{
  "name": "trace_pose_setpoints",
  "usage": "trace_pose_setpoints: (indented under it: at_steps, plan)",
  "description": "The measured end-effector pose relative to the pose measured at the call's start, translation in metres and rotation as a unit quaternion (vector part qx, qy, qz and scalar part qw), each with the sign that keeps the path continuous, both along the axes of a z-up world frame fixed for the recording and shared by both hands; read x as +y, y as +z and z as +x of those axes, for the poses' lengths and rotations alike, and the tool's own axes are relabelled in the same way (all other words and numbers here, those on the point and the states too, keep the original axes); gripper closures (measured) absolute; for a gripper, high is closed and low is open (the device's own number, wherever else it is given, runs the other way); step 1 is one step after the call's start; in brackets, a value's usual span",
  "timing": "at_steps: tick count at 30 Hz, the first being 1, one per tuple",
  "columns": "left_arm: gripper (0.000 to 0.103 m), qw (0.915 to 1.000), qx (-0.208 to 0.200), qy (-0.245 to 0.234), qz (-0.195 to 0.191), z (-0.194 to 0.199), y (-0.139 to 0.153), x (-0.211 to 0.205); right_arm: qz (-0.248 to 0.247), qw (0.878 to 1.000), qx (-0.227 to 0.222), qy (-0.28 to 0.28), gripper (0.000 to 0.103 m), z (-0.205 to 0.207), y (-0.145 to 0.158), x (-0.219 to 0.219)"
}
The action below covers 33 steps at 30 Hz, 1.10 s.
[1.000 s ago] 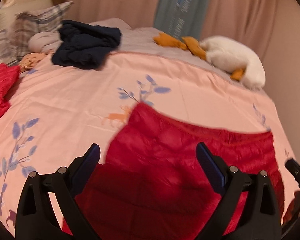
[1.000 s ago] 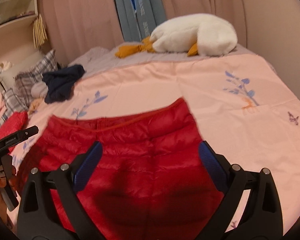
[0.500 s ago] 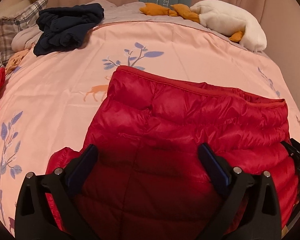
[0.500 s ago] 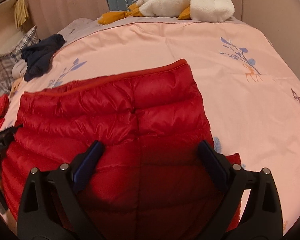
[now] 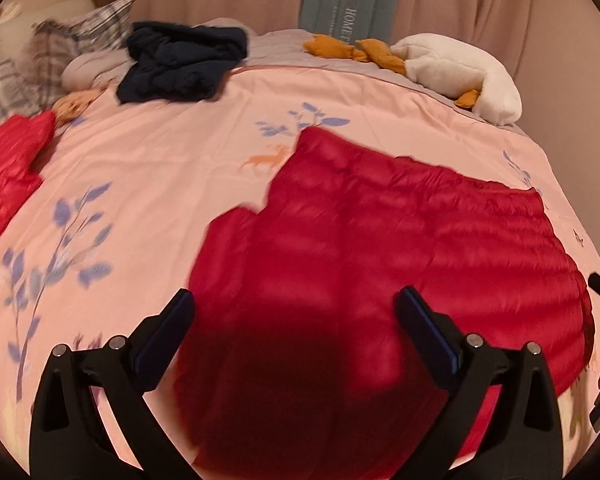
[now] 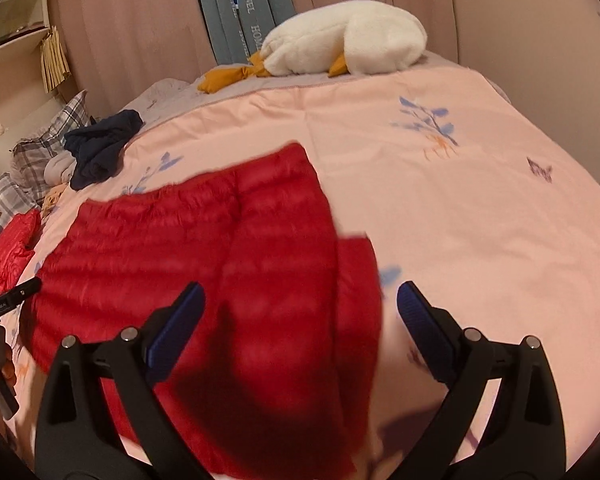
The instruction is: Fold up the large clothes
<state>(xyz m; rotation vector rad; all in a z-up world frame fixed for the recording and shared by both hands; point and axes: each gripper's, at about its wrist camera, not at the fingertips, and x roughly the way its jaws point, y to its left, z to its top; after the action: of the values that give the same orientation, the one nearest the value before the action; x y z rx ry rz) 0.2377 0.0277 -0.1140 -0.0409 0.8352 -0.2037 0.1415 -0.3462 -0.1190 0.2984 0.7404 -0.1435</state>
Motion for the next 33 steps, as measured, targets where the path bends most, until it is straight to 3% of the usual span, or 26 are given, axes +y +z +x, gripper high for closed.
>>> trace_pose_setpoints:
  at_steps: [2, 3, 4, 7, 10, 13, 18, 20, 23, 25, 28, 33]
  plan:
    - [0.001, 0.9999, 0.012, 0.002, -0.011, -0.005, -0.006, 0.010, 0.005, 1.000, 0.009, 0.006, 0.006, -0.009, -0.008, 0.003]
    - [0.001, 0.9996, 0.019, 0.001, -0.020, -0.008, -0.009, 0.014, 0.005, 1.000, 0.012, 0.007, 0.012, -0.011, -0.011, 0.005]
    - [0.001, 0.9994, 0.023, -0.001, -0.026, -0.010, -0.011, 0.017, 0.009, 1.000, 0.018, 0.012, 0.024, -0.013, -0.015, 0.008]
    - [0.002, 0.9987, 0.030, -0.015, -0.038, -0.016, -0.014, 0.018, 0.011, 0.999, 0.026, 0.028, 0.046, -0.014, -0.021, 0.021]
    - [0.005, 0.9984, 0.037, -0.026, -0.034, -0.023, -0.018, 0.013, -0.017, 0.999, 0.027, 0.037, 0.082, -0.017, -0.019, 0.034]
    - [0.005, 0.9985, 0.035, -0.035, -0.023, -0.034, -0.022, 0.009, -0.029, 0.998, 0.030, 0.047, 0.090, -0.026, -0.019, 0.039]
    - [0.005, 0.9983, 0.032, -0.048, -0.007, -0.050, -0.027, 0.005, -0.038, 0.997, 0.034, 0.056, 0.091, -0.044, -0.024, 0.043]
    - [0.005, 0.9985, 0.026, -0.048, 0.003, -0.054, -0.026, 0.004, -0.029, 0.998, 0.035, 0.051, 0.087, -0.045, -0.025, 0.039]
    - [0.005, 0.9994, 0.009, -0.031, 0.009, -0.057, -0.014, 0.009, -0.015, 0.999, 0.022, 0.022, 0.073, -0.047, -0.013, 0.032]
    - [0.005, 0.9994, -0.021, -0.025, 0.008, -0.060, 0.001, 0.010, -0.013, 1.000, -0.024, 0.013, 0.057, -0.054, 0.006, 0.033]
    - [0.005, 0.9983, -0.046, -0.036, 0.004, -0.061, 0.017, 0.001, -0.002, 0.998, -0.058, 0.033, 0.049, -0.053, 0.022, 0.047]
    - [0.005, 0.9980, -0.029, -0.054, 0.014, -0.053, 0.002, -0.028, -0.032, 0.997, -0.014, 0.073, 0.043, -0.030, 0.005, 0.088]
